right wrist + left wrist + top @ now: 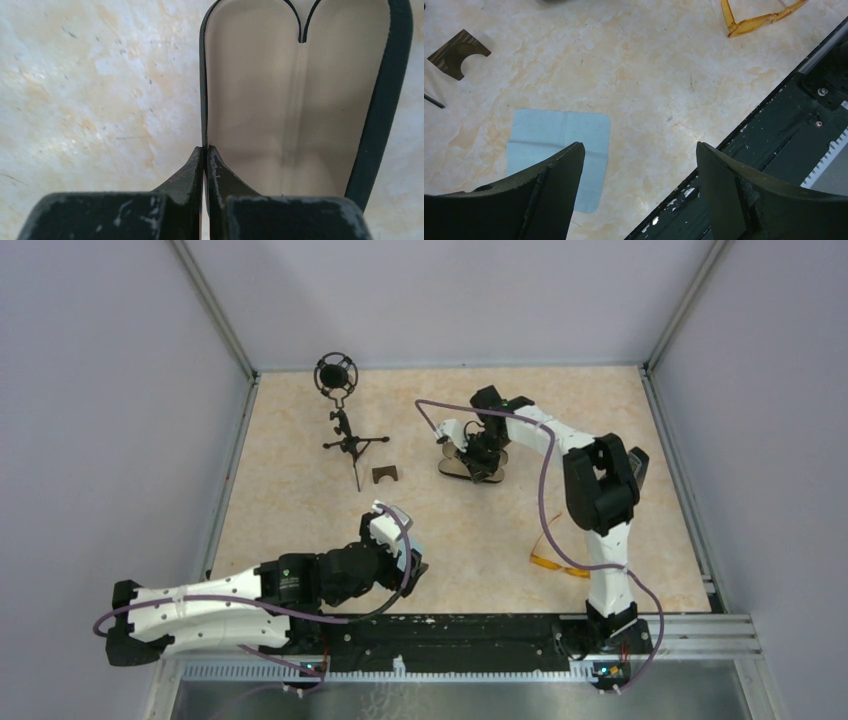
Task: Organize the sunglasses
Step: Place the sunglasses case at the center of the board.
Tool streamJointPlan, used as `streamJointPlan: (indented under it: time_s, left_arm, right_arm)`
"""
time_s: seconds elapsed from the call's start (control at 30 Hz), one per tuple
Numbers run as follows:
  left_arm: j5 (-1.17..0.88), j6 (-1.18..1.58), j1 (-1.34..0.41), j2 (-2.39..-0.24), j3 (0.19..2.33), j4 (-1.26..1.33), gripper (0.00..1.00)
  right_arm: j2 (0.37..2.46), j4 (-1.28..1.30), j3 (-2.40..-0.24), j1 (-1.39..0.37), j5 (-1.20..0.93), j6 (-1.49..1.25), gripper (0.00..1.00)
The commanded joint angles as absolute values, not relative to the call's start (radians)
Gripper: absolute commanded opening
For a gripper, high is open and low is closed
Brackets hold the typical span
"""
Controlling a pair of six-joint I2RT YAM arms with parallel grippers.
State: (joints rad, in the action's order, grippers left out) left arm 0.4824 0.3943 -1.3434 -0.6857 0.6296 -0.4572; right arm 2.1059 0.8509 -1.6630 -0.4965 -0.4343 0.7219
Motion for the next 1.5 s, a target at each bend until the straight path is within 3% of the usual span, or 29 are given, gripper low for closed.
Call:
streamJointPlan:
  time_s: [0.0,0.13,0.73,1.47]
  left_arm:
    - [0.476,0.413,-1.347,-0.683,0.633,-0.439,0.89]
    - [0.476,0.43,-1.347,-0.674,0.639,-0.458,0.88]
    - [0.537,0.47,-1.347,-0.659,0.634,-0.502,0.88]
    - [0.525,0.495,-1.347,-0.752,0.637,-0.488,0.88]
  right_arm:
    - [2.037,0.886,-1.648,-0.49,-0.324,0.942,0.0]
    - [2.031,0.849,-1.628,-0.475,-0.297,1.001,0.0]
    - [2.007,0.826,-1.662,-0.474,-0.199,1.061,0.25]
    - [1.996,0.813,-1.73,-0.471,-0.231,0.962,0.34]
